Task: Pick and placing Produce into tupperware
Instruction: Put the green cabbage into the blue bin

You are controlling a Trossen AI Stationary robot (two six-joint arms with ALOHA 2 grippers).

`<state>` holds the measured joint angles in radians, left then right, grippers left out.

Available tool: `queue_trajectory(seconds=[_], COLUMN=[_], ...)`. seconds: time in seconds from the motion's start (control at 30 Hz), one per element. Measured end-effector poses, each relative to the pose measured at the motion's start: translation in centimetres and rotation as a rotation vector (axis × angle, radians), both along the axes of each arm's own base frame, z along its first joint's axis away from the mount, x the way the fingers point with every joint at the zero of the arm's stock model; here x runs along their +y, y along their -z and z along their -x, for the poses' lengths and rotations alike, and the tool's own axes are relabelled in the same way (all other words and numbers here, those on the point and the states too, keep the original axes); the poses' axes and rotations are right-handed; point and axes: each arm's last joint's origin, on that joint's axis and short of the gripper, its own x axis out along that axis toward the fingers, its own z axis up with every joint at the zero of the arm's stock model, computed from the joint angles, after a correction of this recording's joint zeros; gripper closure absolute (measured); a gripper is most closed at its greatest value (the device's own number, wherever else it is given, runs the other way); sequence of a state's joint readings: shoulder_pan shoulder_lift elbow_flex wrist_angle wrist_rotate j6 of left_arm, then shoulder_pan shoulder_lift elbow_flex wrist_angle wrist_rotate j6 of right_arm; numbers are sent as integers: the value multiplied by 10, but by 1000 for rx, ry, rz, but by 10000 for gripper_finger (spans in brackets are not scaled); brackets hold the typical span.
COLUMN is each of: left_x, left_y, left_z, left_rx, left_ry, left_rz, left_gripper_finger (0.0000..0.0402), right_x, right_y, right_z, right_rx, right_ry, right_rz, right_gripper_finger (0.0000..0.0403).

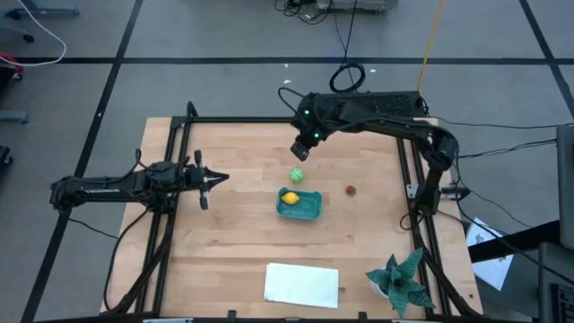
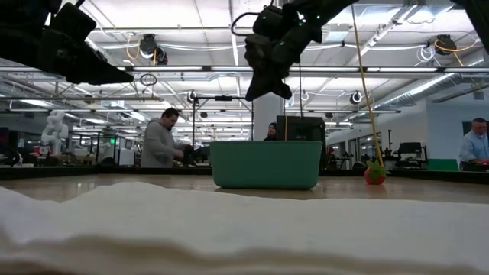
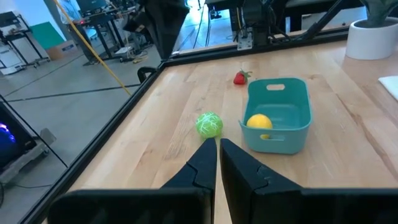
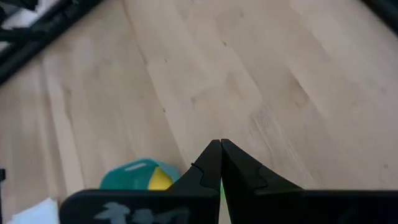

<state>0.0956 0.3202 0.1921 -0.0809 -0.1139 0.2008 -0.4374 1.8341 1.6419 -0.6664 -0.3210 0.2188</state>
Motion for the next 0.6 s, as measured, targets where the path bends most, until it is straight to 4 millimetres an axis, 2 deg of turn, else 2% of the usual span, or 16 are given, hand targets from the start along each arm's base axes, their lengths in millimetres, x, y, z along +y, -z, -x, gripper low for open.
queue_trajectory(seconds=[0.23,0.6], left_x=[0,0], left_y=[0,0], left_z=[0,0], left_rx=[0,1], left_ry=[1,7], left_rz=[-5,-5], left_gripper_finger=[376,376], right_x=[-3,-5], right_y=[16,15], right_z=[-1,-3], right_rx=[99,79], right_ry=[-38,21], right_rz=[-13,-43], right_gripper_finger=[403,397])
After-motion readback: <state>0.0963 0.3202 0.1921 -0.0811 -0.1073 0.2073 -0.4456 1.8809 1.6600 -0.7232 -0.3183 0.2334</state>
